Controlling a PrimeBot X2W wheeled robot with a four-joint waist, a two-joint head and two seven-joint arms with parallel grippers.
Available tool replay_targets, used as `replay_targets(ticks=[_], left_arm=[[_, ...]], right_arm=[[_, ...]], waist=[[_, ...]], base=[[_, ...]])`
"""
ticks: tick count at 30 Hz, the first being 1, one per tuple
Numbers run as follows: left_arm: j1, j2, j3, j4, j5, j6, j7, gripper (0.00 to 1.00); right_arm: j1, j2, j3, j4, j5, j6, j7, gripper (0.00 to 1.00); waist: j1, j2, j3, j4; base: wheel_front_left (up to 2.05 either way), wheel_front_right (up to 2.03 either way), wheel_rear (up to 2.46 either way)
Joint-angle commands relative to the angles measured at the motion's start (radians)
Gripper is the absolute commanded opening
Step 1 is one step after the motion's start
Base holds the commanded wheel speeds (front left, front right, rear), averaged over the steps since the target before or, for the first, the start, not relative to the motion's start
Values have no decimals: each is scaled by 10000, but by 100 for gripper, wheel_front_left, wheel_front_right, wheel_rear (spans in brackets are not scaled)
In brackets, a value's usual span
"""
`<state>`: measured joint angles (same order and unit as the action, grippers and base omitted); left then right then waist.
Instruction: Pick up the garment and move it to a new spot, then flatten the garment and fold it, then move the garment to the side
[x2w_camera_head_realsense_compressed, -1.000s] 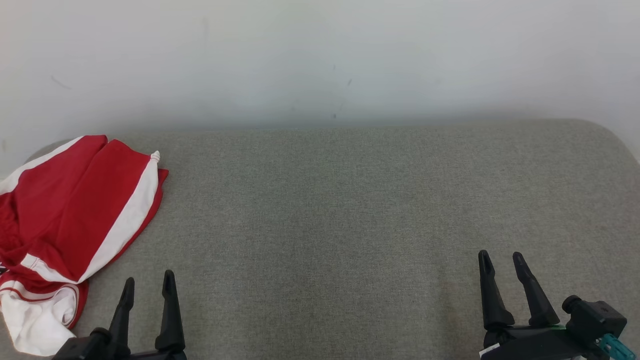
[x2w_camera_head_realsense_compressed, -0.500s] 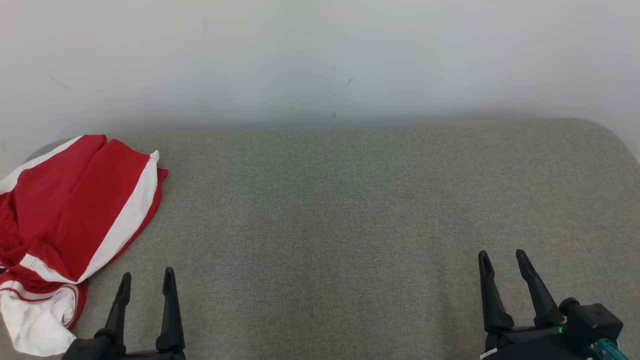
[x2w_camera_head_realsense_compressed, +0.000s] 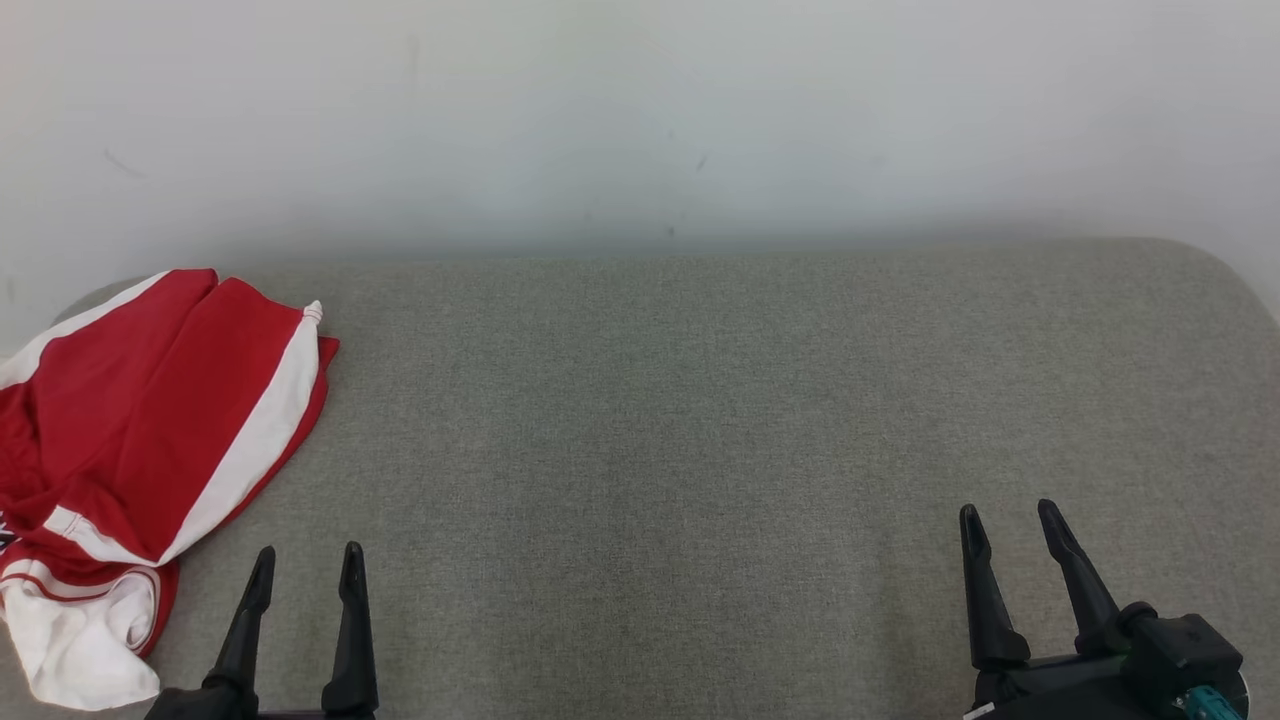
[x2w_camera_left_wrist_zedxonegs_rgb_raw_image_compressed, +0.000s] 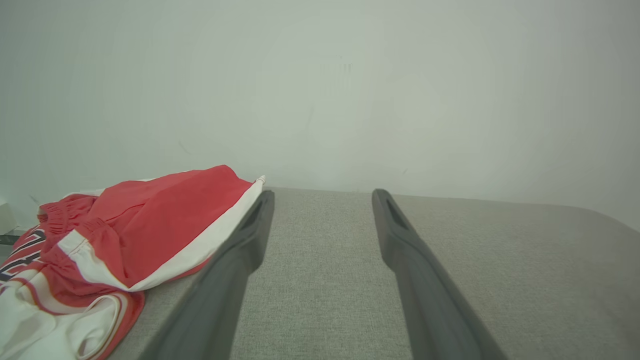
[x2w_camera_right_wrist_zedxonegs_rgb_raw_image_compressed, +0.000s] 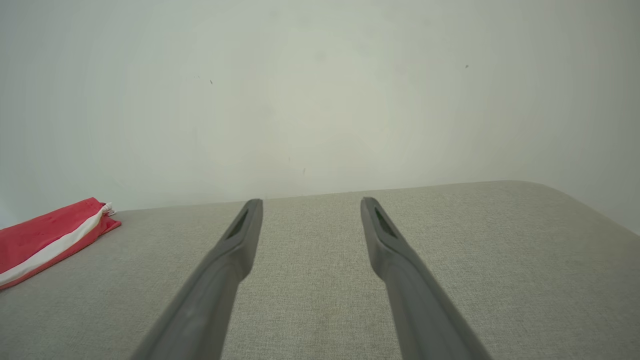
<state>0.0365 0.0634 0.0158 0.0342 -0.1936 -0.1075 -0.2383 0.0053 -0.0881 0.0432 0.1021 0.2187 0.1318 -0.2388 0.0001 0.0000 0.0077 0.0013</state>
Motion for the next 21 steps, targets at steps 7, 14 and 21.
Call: replay_targets(ticks=[7,14,21], left_arm=[[212,-12,93,-20,383,-157,-212,100],[240,-24,174,162,475,-219,-277,100],[176,-46,224,312,371,-245,-277,100]], right_arm=[[152,-68,3,162,-357,-20,-204,100],[128,-118,29,320,-326,-21,-260,100],[91,-128,55,362,-120,-21,-260,100]], waist=[[-1,0,-58,17],[-1,0,-98,13],[-1,0,-104,13]], base=[[0,0,0],[0,0,0],[0,0,0]])
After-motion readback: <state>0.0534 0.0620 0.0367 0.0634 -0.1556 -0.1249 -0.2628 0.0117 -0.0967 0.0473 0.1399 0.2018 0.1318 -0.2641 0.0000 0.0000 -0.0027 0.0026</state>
